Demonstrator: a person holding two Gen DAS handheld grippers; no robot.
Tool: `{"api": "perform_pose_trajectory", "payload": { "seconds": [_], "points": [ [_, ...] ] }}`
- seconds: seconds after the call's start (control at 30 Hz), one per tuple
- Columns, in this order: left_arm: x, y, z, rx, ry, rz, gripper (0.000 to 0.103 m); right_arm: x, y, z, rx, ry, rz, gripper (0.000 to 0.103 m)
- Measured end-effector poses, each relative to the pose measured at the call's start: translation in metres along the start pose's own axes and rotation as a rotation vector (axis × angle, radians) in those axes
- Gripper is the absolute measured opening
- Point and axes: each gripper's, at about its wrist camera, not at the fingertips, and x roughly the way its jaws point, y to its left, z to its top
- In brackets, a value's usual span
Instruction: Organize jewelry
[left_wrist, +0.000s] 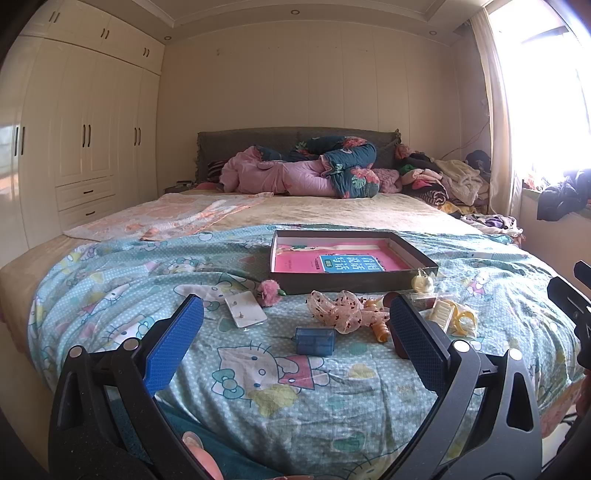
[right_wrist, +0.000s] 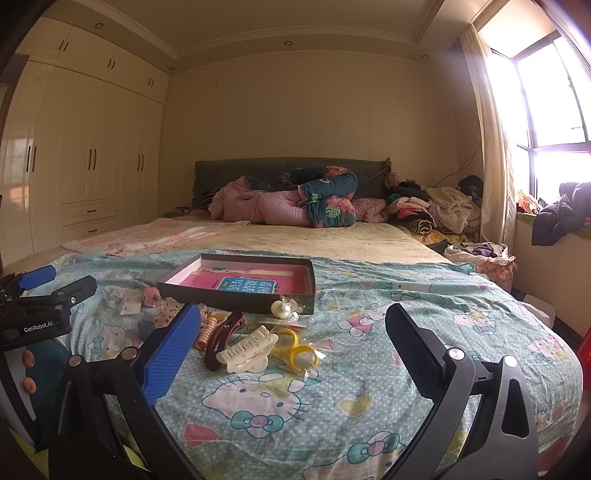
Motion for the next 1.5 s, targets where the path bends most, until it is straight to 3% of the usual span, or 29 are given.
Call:
{"api": "perform_pose_trajectory", "payload": {
  "seconds": [1.5],
  "points": [
    [0.0001, 0.0004, -0.0001, -0.001, 0.001, 0.003, 0.093, 0.0033, 0.0026, -0.0038, -0.003, 0.014, 0.008, 0.097]
  ]
}}
